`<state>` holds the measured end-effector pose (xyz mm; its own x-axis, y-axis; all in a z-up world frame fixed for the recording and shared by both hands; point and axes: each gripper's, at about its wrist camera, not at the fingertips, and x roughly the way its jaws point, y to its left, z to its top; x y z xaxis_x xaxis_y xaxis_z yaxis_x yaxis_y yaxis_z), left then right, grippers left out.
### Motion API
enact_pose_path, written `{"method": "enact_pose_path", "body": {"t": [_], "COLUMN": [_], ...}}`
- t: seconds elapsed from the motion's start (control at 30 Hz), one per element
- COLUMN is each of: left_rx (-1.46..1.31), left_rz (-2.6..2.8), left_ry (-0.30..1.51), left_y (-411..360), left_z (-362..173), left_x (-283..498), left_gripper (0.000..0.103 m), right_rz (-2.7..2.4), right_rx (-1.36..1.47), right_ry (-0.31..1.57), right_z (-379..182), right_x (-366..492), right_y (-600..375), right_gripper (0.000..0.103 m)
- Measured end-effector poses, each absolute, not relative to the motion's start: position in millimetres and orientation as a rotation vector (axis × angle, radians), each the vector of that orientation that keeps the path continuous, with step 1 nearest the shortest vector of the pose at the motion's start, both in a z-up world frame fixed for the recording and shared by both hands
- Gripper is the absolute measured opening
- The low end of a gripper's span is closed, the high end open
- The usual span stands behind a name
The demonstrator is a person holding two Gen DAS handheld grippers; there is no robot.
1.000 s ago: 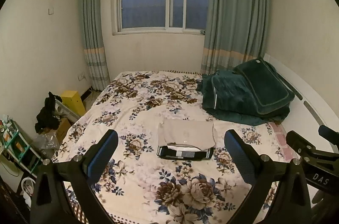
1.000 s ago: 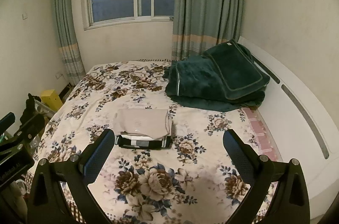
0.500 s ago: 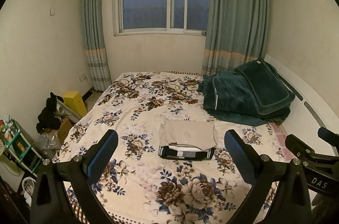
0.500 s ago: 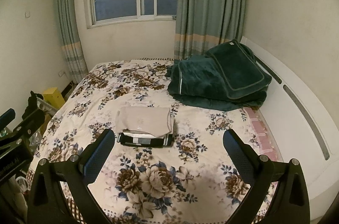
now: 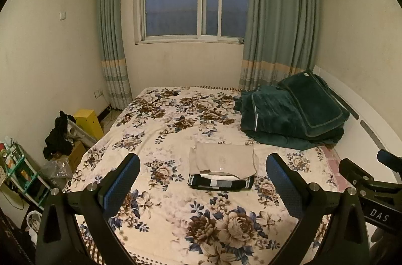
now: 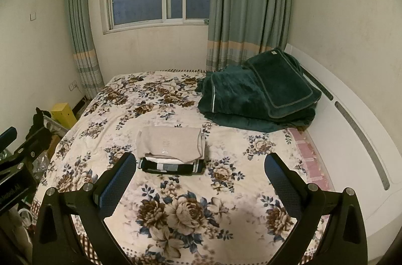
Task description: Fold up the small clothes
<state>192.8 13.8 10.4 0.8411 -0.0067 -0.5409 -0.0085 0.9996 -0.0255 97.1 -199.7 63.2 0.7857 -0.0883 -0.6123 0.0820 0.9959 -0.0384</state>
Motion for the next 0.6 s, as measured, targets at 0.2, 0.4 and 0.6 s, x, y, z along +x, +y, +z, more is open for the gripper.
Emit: {"method": "enact_pose_path", "body": {"t": [0.2,0.4,0.6], "left_rx": [-0.028,-0.028,-0.021], "left_rz": [-0.003,-0.004,-0.001], "left_ry": [0.581,0.582,0.573], "left_y": [15.8,16.2,16.0], "left_z": [17.7,18.6,18.5], "left_x": [191.7,191.6,191.4], "left_gripper": [0.102,0.102,0.102], "right_rz": [-0.091,-0.092,-0.09], "right_rx": [-0.011,-0.011,-0.009], "right_ry": [0.661,0.66,0.657], "right_z": [63.6,63.5,63.3], "right_x": [96.6,96.4,95.2], "right_y": [-200.6,-200.7,-200.2], "right_gripper": [0.103,0.103,0.103]}}
